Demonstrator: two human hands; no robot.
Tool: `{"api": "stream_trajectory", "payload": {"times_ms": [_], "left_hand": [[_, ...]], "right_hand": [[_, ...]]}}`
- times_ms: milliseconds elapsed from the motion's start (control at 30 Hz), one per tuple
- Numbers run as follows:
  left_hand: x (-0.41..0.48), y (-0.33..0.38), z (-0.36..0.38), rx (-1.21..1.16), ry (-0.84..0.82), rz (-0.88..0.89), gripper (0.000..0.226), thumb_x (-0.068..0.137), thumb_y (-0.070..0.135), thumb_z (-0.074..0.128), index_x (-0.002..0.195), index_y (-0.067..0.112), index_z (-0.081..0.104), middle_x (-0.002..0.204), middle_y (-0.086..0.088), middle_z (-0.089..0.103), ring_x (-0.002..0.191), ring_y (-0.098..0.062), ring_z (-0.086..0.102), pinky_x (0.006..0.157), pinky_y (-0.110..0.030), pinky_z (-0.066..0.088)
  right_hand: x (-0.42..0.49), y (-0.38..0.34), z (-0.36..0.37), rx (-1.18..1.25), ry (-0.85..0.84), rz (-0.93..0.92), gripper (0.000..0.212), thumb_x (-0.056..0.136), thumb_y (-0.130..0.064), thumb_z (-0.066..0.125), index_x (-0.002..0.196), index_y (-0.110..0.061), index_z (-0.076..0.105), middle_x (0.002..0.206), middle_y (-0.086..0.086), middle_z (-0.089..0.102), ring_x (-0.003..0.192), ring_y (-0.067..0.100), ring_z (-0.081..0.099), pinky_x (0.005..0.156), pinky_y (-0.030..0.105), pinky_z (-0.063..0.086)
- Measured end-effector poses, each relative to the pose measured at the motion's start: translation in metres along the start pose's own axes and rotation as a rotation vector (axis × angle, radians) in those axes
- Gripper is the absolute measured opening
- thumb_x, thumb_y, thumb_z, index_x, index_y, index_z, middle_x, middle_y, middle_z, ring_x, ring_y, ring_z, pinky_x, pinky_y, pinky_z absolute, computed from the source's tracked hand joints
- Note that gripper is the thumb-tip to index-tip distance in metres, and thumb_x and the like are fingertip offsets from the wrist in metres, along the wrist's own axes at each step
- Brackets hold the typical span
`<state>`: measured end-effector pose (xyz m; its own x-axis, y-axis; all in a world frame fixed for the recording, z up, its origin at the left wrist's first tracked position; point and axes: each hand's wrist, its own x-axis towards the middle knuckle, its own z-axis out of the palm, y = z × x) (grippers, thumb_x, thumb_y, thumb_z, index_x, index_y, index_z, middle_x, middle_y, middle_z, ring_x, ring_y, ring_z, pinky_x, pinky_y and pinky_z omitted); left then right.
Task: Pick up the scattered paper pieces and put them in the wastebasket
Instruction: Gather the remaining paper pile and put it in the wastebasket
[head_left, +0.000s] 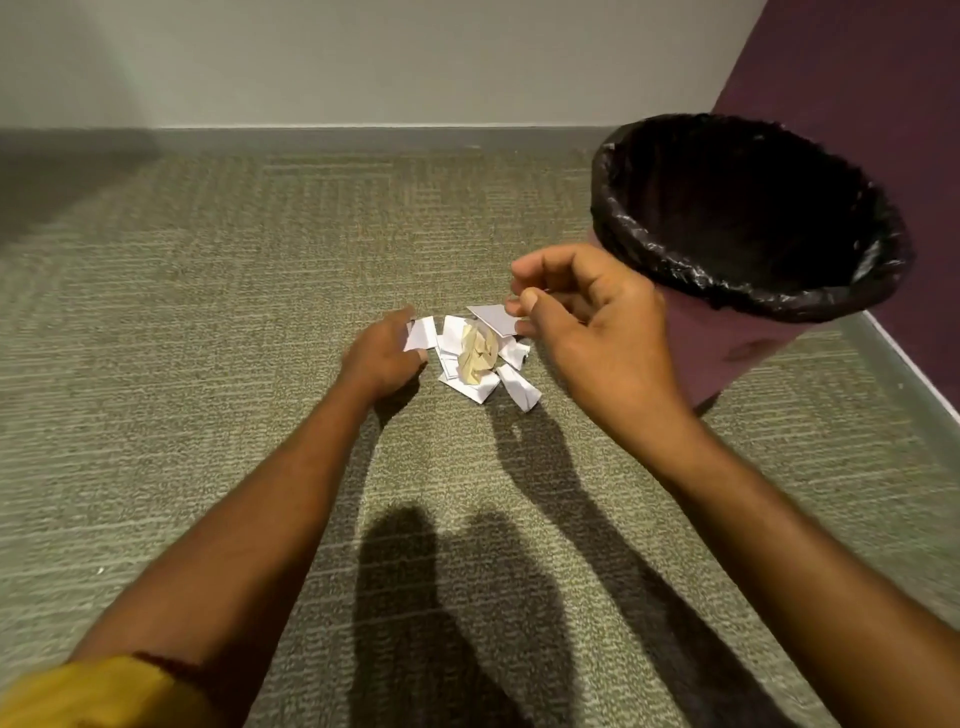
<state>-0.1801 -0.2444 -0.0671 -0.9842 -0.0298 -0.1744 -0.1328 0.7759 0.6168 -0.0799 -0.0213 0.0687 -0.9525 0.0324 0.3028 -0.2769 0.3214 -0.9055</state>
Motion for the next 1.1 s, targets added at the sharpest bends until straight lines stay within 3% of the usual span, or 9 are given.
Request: {"api": "stream_trajectory", "payload": {"times_ms": [100,200,333,467,667,767,900,1100], "left_hand": [[0.004,-0.01,0.014,0.289,0.076,0.117,0.032,0.094,0.04,0.074,0.123,0.027,0.07,0.126,0.002,0.066,0.125,-0.029,0.059,0.097,-0.051,0.042],[0.001,-0.016,0.024,0.394,0.206,0.184,0.015,0.097,0.025,0.069,0.111,0.02,0.072,0.116,-0.001,0.066,0.116,-0.028,0.061,0.094,-0.051,0.046],[-0.006,-0.022,0.029,0.503,0.294,0.249,0.021,0.097,0.011,0.061,0.114,0.016,0.072,0.116,-0.004,0.069,0.111,-0.03,0.063,0.09,-0.049,0.051],[-0.013,-0.027,0.032,0.532,0.295,0.279,0.029,0.092,0.005,0.06,0.117,0.015,0.07,0.118,-0.006,0.07,0.112,-0.03,0.063,0.09,-0.047,0.052],[-0.022,-0.042,0.037,0.429,0.37,0.312,0.025,0.091,-0.002,0.065,0.11,0.013,0.07,0.103,-0.009,0.071,0.097,-0.03,0.063,0.079,-0.042,0.053],[-0.03,-0.046,0.035,0.322,0.402,0.292,0.035,0.094,-0.009,0.06,0.119,0.015,0.067,0.107,-0.006,0.071,0.099,-0.026,0.06,0.082,-0.039,0.052],[-0.039,-0.045,0.03,0.232,0.395,0.265,0.055,0.087,-0.018,0.054,0.128,0.016,0.064,0.114,-0.005,0.07,0.106,-0.023,0.058,0.085,-0.037,0.053],[-0.041,-0.045,0.03,0.067,0.385,0.166,0.028,0.105,0.005,0.057,0.127,0.019,0.067,0.109,0.001,0.071,0.099,-0.018,0.06,0.083,-0.041,0.057]], "right_hand": [[0.004,0.026,0.011,-0.068,-0.007,0.055,0.025,0.097,-0.004,0.072,0.11,-0.024,0.077,0.102,-0.012,0.078,0.093,0.011,0.077,0.082,0.042,0.068],[0.01,0.053,0.024,-0.201,-0.057,0.065,0.034,0.095,-0.001,0.075,0.116,-0.027,0.076,0.108,-0.016,0.075,0.095,0.002,0.071,0.086,0.031,0.065],[0.023,0.088,0.038,-0.426,-0.224,0.033,0.052,0.09,-0.007,0.082,0.133,-0.033,0.069,0.131,-0.006,0.064,0.119,0.013,0.063,0.1,0.04,0.058],[0.038,0.113,0.053,-0.711,-0.436,-0.007,0.079,0.086,-0.017,0.084,0.154,-0.038,0.049,0.16,0.007,0.041,0.148,0.03,0.04,0.118,0.052,0.045],[0.053,0.129,0.07,-1.101,-0.711,-0.046,0.087,0.088,-0.026,0.084,0.159,-0.039,0.036,0.176,0.017,0.01,0.161,0.042,0.017,0.118,0.065,0.038],[0.051,0.135,0.071,-1.086,-0.704,-0.032,0.071,0.089,-0.021,0.081,0.152,-0.033,0.049,0.172,0.018,0.02,0.154,0.042,0.029,0.112,0.059,0.048],[0.042,0.139,0.069,-1.042,-0.624,-0.087,0.048,0.09,-0.017,0.077,0.135,-0.025,0.061,0.143,0.012,0.051,0.129,0.038,0.05,0.093,0.055,0.058],[0.029,0.143,0.066,-0.946,-0.527,-0.149,0.049,0.085,-0.001,0.076,0.125,-0.027,0.065,0.123,0.003,0.063,0.113,0.032,0.058,0.078,0.051,0.06]]}}
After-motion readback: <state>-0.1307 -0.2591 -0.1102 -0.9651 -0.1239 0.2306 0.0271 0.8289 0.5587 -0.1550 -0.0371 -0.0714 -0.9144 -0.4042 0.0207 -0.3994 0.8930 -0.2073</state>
